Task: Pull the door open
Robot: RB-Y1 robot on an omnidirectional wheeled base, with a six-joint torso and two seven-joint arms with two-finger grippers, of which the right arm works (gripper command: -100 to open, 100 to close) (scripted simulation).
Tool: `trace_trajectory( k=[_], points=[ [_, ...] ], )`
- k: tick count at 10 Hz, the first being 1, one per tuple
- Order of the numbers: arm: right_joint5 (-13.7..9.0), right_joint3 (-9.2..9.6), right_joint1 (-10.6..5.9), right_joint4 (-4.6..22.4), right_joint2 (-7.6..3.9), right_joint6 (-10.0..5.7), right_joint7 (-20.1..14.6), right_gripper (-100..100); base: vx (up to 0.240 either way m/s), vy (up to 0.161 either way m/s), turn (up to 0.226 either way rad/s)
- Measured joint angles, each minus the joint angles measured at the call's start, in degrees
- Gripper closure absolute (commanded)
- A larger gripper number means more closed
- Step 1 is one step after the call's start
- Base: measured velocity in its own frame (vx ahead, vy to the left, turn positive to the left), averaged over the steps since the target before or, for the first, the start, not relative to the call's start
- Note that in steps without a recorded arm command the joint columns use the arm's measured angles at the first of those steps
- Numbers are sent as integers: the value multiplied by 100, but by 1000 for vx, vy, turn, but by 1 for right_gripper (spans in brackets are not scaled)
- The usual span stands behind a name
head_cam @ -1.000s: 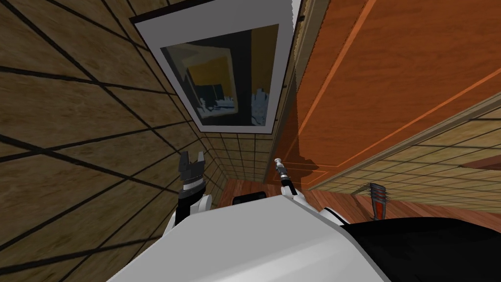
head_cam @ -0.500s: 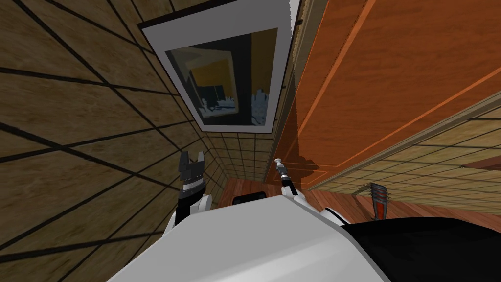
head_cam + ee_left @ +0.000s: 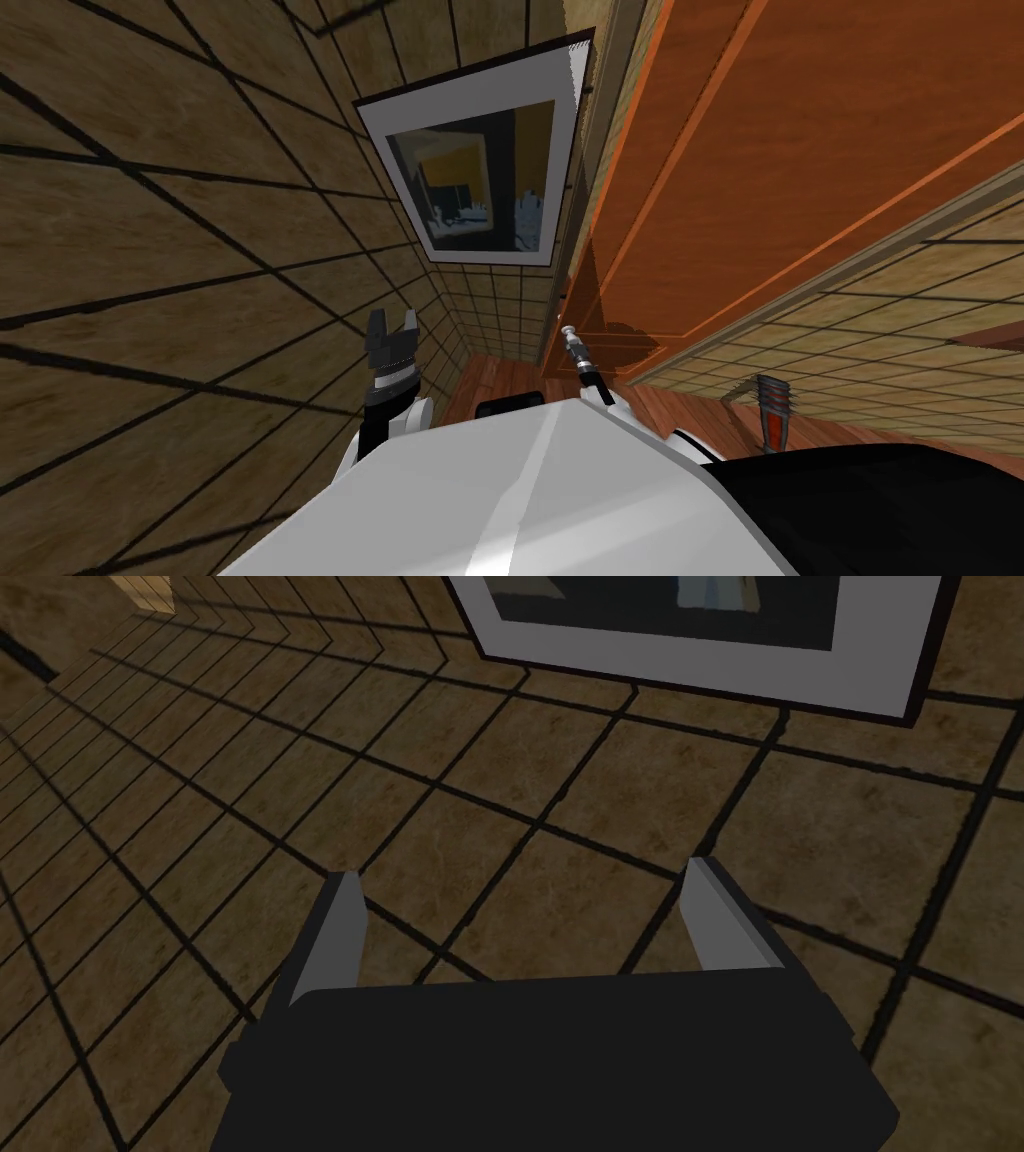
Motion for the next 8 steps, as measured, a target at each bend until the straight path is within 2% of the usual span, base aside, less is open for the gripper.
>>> trace_trajectory(
  k=[2,4,5,8],
  points=[
    [67,158,49,49,-102,-137,-204,100,-199,-50,99],
    [114,267,122,-21,-183,-200,-326,100,-145,-30,39],
    [122,286,136,-16,-176,-197,-335,100,-126,-26,125],
    [153,411,217,-49,-313,-330,-469,100,-216,-55,138]
  ],
)
